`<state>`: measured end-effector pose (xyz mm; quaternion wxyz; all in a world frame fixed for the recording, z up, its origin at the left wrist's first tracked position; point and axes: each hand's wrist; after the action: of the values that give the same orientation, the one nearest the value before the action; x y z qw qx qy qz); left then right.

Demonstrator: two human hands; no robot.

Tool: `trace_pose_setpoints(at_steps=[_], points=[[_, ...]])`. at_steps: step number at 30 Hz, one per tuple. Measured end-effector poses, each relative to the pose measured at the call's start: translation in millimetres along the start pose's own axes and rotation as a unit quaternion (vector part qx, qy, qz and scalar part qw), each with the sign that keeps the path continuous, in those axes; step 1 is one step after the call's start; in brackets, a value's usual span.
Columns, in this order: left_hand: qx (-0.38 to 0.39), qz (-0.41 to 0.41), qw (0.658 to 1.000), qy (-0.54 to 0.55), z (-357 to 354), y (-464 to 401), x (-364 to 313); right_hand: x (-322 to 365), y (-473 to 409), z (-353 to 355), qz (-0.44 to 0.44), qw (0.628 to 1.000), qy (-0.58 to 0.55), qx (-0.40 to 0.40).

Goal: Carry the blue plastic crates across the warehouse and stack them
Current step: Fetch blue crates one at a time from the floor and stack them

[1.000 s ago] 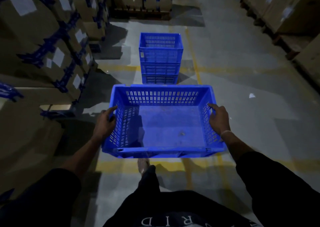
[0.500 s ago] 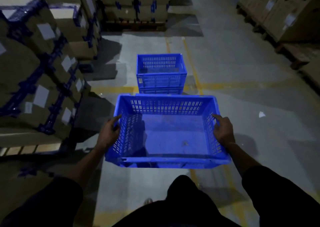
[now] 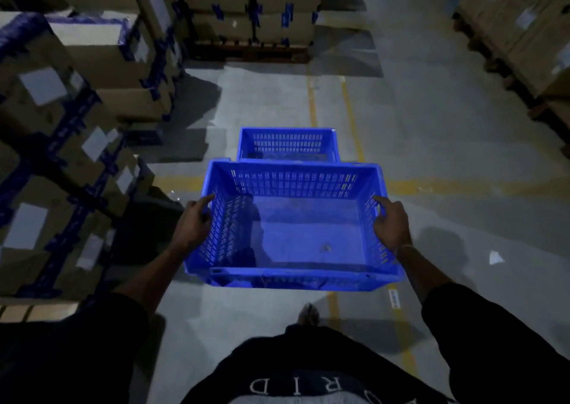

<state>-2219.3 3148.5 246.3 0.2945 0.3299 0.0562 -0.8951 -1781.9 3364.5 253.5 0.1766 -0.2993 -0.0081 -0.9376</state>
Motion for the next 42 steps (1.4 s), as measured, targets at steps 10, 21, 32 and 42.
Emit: trace_pose_setpoints(at_steps=[10,21,32,42], points=[[0.016,0.033,0.999,0.008,-17.9,-182.1,-31.5,12.1,-191.5,-22.6,-0.007,1.0,-0.015,0.006],[0.058,0.049,0.994,0.08,-56.5,-403.6,-20.5,9.7,-400.2,-106.2,-0.09,0.995,0.02,0.034],[0.038,-0.02,0.995,0.092,-103.4,-509.2,-16.2,-26.6,-501.6,-178.3,-0.101,0.993,0.049,0.028],[0.075,-0.027,0.993,0.081,-109.7,-484.6,-7.7,-32.1,-482.9,-164.2,-0.08,0.993,0.06,0.064]])
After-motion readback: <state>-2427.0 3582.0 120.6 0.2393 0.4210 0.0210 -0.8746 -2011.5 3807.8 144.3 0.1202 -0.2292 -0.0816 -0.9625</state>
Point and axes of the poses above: each hand's wrist, its own y-axis away from the middle knuckle, its own z-axis out of the back of the hand, x = y × z, and after that the axes turned 6 degrees about z, right-handed
